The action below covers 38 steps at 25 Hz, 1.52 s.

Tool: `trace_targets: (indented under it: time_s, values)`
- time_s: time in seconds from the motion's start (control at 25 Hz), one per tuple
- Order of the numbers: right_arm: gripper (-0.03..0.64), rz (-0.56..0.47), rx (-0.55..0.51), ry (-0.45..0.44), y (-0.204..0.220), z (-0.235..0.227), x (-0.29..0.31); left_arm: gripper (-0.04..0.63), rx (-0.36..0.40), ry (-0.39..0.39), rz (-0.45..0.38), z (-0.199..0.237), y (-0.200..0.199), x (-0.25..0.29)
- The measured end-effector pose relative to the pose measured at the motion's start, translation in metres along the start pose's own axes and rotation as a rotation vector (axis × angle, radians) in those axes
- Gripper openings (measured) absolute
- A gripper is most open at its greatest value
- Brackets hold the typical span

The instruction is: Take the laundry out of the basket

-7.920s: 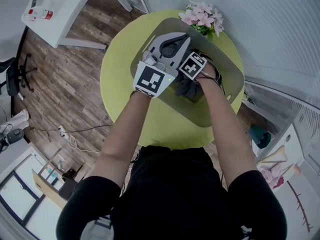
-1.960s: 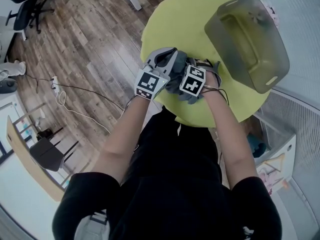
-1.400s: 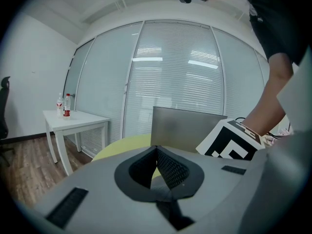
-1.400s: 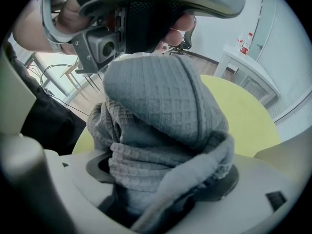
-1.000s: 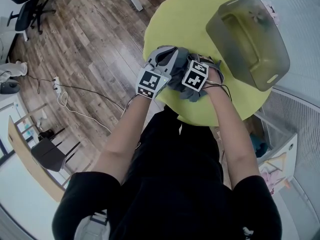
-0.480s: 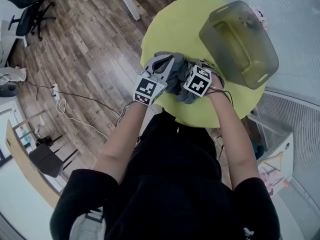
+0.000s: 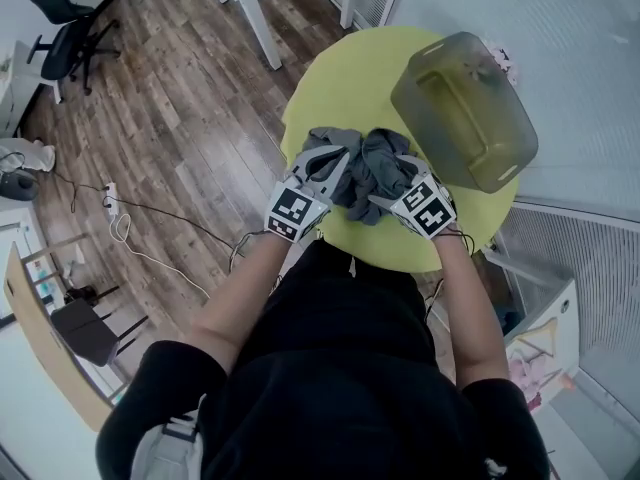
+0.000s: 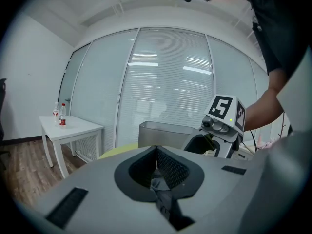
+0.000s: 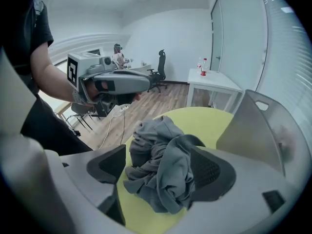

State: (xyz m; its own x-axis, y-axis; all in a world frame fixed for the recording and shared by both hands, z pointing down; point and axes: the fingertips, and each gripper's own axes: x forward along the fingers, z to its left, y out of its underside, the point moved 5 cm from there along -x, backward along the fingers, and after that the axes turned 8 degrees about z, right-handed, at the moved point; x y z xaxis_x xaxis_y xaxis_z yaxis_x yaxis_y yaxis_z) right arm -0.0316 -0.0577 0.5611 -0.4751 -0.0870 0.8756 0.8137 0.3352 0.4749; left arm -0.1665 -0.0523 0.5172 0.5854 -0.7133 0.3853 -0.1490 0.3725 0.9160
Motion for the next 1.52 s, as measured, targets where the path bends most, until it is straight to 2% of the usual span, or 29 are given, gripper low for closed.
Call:
trace_targets:
  time_s: [0.12,0.28,0.48,0.68,0.92,1.0,1.12,1.24,1.32,1.52]
  values:
    - [0.414,-0.102,0.063,0.027,-0.002,0.001,-0.023,0.011,-0.003,0.024,0.011,-0.010,-0.007,-0.007]
    - [0.414,-0.349,0.210,0.068,-0.011,-0.001,-0.063,0.011,0.009,0.050,0.005,-0.020,-0.025,-0.014]
    - [0.414,-0.589,0.226,0.119,-0.029,0.012,-0.108,0.011,0.050,0.082,-0.041,-0.031,-0.054,-0.026]
    - [0.413,-0.729,0.227,0.138,-0.043,0.023,-0.141,0.011,0.068,0.113,-0.093,-0.047,-0.086,-0.039]
    - [0.406,-0.831,0.204,0.174,-0.053,0.027,-0.169,0.011,0.118,0.133,-0.125,-0.057,-0.113,-0.047]
    - [0.366,-0.855,0.193,0.203,-0.054,0.028,-0.178,0.011,0.122,0.142,-0.132,-0.058,-0.118,-0.048]
    - [0.164,-0.879,0.181,0.265,-0.056,0.030,-0.190,0.011,0.118,0.154,-0.147,-0.060,-0.126,-0.053]
    - [0.070,-0.877,0.191,0.284,-0.057,0.027,-0.193,0.011,0.138,0.166,-0.155,-0.062,-0.134,-0.054]
    - [0.038,-0.876,0.194,0.291,-0.057,0.026,-0.193,0.011,0.141,0.172,-0.160,-0.064,-0.135,-0.053]
    - [0.023,-0.888,0.184,0.305,-0.060,0.029,-0.194,0.011,0.120,0.180,-0.201,-0.068,-0.137,-0.051]
